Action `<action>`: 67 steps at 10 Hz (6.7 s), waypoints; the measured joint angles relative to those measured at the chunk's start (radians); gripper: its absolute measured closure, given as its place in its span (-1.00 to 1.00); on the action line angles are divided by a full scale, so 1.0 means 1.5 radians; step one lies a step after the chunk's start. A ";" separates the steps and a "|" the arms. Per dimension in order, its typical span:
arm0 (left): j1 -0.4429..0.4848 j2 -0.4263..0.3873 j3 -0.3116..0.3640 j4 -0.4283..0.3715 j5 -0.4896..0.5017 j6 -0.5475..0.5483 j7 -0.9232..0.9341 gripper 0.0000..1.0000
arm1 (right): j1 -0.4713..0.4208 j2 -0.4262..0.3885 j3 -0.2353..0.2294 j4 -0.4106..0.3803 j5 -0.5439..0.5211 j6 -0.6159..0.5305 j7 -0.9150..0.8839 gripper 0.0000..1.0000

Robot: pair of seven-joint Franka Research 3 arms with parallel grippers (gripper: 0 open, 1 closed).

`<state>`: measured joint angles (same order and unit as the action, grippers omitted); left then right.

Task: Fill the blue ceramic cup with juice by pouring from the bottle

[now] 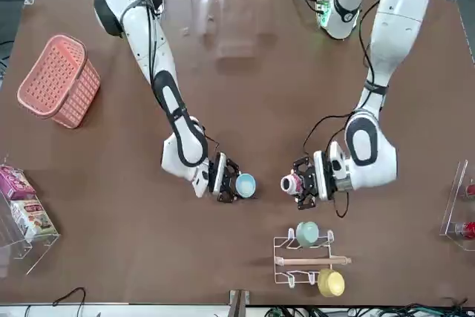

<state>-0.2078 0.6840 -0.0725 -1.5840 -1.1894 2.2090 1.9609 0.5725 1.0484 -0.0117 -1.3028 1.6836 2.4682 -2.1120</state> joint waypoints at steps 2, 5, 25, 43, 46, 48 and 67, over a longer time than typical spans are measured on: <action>-0.067 0.000 0.052 0.002 0.000 0.040 -0.018 0.18 | 0.000 0.000 0.000 0.000 0.000 0.001 0.000 -0.26; -0.188 0.004 0.172 0.002 0.000 0.056 -0.075 0.19 | 0.000 0.000 0.000 0.000 0.000 0.002 0.000 -0.26; -0.373 0.061 0.273 0.061 0.358 0.148 -0.410 0.20 | 0.000 0.000 0.000 0.000 0.001 0.005 0.001 -0.14; -0.421 0.079 0.312 0.065 0.510 0.148 -0.479 0.20 | 0.000 0.001 -0.001 0.000 0.001 0.005 0.001 -0.14; -0.428 0.080 0.326 0.069 0.519 0.148 -0.480 0.20 | 0.000 0.001 -0.001 0.000 0.001 0.005 0.001 -0.14; -0.429 0.081 0.329 0.072 0.536 0.148 -0.480 0.20 | 0.000 0.001 -0.001 0.000 0.001 0.005 0.001 -0.14; -0.446 0.088 0.346 0.091 0.478 0.133 -0.501 0.20 | 0.000 0.001 -0.001 0.000 0.001 0.005 0.001 -0.14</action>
<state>-0.8775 0.8153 0.4457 -1.4471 -0.4731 2.4088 1.2097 0.5722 1.0494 -0.0136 -1.3027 1.6847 2.4760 -2.1108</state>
